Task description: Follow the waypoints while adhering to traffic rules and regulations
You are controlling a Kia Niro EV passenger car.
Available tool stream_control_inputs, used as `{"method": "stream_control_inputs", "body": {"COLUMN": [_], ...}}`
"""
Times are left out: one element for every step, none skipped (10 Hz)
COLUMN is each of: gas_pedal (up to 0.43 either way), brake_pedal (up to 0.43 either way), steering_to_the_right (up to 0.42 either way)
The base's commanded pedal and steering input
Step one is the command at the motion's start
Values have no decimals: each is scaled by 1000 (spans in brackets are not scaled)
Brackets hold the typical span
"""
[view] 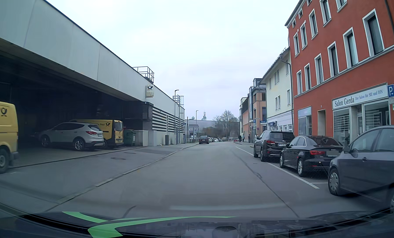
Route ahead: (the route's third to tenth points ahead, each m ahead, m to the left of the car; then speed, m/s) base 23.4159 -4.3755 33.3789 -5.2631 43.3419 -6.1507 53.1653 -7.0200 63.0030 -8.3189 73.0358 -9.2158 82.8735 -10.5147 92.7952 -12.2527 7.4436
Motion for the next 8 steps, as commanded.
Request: {"method": "stream_control_inputs", "body": {"gas_pedal": [280,240,240,240,240,197,138,130], "brake_pedal": [0,0,0,0,0,0,0,0], "steering_to_the_right": [39,30,25,25,21,16,15,15]}}
